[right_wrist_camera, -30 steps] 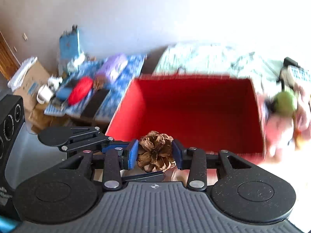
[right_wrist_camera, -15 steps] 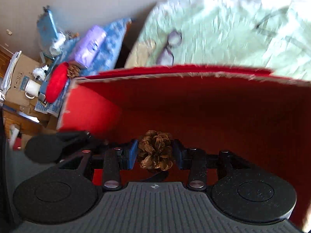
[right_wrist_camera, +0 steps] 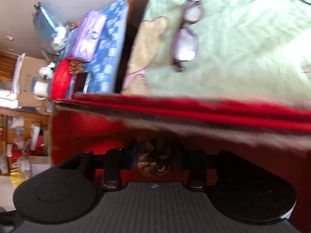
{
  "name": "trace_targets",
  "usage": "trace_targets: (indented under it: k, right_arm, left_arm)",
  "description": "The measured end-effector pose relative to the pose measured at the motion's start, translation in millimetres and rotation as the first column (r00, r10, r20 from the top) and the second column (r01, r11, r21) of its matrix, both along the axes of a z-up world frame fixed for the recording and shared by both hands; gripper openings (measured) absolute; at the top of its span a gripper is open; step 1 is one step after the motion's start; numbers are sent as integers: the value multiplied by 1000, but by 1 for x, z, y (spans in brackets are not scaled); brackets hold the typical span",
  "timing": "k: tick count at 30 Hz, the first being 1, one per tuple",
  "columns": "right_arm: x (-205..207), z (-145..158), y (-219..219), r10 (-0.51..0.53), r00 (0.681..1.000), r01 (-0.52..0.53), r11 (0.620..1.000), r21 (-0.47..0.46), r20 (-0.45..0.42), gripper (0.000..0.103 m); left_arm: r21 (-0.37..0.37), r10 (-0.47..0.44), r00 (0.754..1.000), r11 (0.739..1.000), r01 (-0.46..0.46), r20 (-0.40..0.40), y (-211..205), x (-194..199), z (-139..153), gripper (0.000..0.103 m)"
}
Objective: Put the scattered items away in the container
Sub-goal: 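Carry the pine cone into the red box and open the right gripper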
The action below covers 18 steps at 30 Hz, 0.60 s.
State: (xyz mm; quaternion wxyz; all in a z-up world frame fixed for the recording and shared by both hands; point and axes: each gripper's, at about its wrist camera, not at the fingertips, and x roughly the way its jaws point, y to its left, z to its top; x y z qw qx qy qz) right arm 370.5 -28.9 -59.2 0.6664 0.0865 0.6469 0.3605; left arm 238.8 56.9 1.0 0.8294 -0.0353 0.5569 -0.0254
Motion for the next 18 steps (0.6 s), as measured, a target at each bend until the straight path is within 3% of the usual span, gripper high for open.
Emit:
trace_targets:
  k: [3,5,7,9,10,13,18]
  right_arm:
    - [1,-5,12,33,999,-31,998,48,-38,42]
    - [2,-7,16,52,997,-48,996,78,-61,42]
    - [2,-4,13,56,997,-50,995,91,-57,42]
    - [2,3,6,47,998,-41,993,113,-48,42]
    - [3,6,3,42,998,-37,992,117,-39,42]
    - [4,15,-8,27,1000,-27,996,85,1,42]
    - [-5,14,-15,60,998,-60,997,-49,2,41]
  left_arm:
    - [-23,5,1000,1000,-5,-7,7,0,-2,28]
    - [-18,4,1000,1000,-4,-5,8,-1,-2,29]
    - [-16,5,1000,1000,-5,5,8,-1,-2,35]
    - [-21,5,1000,1000,-4,12,7,1,-3,49]
    - [-16,6,1000,1000,-6,13,6,1,-5,49]
    - [25,15,1000,1000,-15,2,-7,3,-11,50]
    - [-8,10,1000,1000,-10,20,-6,-2,-7,51]
